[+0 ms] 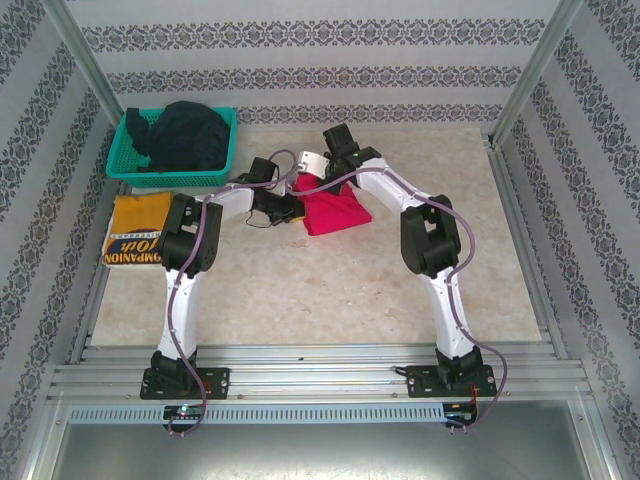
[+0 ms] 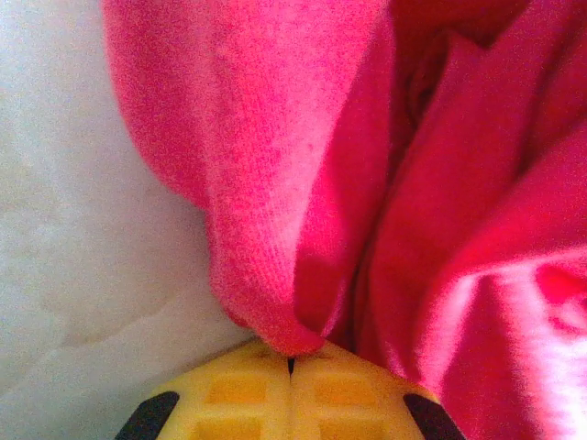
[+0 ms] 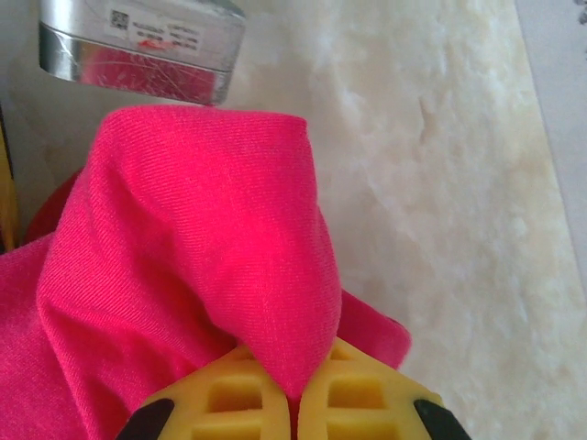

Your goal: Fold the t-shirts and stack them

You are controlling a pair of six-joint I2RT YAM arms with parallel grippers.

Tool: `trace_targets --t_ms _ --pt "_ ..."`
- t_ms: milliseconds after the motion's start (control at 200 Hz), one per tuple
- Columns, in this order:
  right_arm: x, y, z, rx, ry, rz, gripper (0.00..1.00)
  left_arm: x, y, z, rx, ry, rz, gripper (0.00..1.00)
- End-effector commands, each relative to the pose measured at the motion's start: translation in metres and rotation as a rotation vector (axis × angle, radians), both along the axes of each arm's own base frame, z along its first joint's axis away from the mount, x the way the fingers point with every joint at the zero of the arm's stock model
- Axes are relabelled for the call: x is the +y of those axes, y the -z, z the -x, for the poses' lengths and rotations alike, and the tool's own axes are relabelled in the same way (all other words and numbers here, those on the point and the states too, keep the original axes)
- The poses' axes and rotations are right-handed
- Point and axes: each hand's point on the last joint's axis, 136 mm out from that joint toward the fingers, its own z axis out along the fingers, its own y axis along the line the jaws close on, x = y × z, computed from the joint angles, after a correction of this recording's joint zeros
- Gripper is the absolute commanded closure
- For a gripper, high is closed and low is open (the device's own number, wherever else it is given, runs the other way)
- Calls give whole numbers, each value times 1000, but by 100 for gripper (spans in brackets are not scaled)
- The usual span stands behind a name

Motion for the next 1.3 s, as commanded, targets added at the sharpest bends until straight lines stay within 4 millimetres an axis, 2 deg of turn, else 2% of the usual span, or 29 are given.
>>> trace_targets --t_ms 0,185,245,305,320,340,395,445,565,620,739,874,974,1049,1104,1164,1189,1224,1244,1294 --pt "16 -9 -7 -11 -50 -99 100 32 65 24 158 -46 -143 100" --pt "21 6 -15 11 -39 -118 97 33 67 25 160 -51 -142 100" --pt "22 7 -20 3 -23 -128 88 34 67 25 162 -51 -142 100" --pt "20 2 -26 -17 7 -150 71 34 66 25 160 -53 -141 100" --pt "21 -1 -27 -25 14 -160 69 33 66 25 158 -53 -140 100" --pt "20 -6 -28 -34 24 -174 57 33 65 25 156 -54 -139 100" --pt "19 -25 -33 -80 54 -235 39 34 63 24 148 -59 -137 100" --pt "17 -42 -36 -115 80 -302 32 35 62 25 142 -63 -136 97" --pt "1 -90 -37 -184 165 -497 23 39 56 25 124 -88 -124 85" --pt "-12 -104 -37 -187 218 -592 22 41 53 25 111 -100 -119 80" --pt "-39 -111 -30 -118 314 -744 20 45 42 25 82 -124 -103 68" --pt "-59 -84 -18 -25 434 -779 19 50 29 29 55 -146 -102 57" --pt "-83 -55 -17 127 678 -811 22 57 19 35 28 -171 -104 51" --pt "-95 -27 -10 283 833 -812 30 63 11 39 -7 -201 -111 46" --pt "-94 -10 -1 379 888 -799 37 69 6 41 -34 -229 -124 40" --pt "-88 6 6 464 915 -788 39 74 3 44 -58 -250 -133 34" --pt "-84 10 9 492 917 -781 40 75 1 44 -64 -257 -134 28" --pt "-79 18 13 525 917 -767 42 76 -1 44 -72 -263 -135 25" --pt "-75 22 15 538 916 -754 44 76 -2 44 -75 -266 -135 17" --pt "-68 32 21 563 921 -721 49 78 -4 44 -82 -276 -138 13"
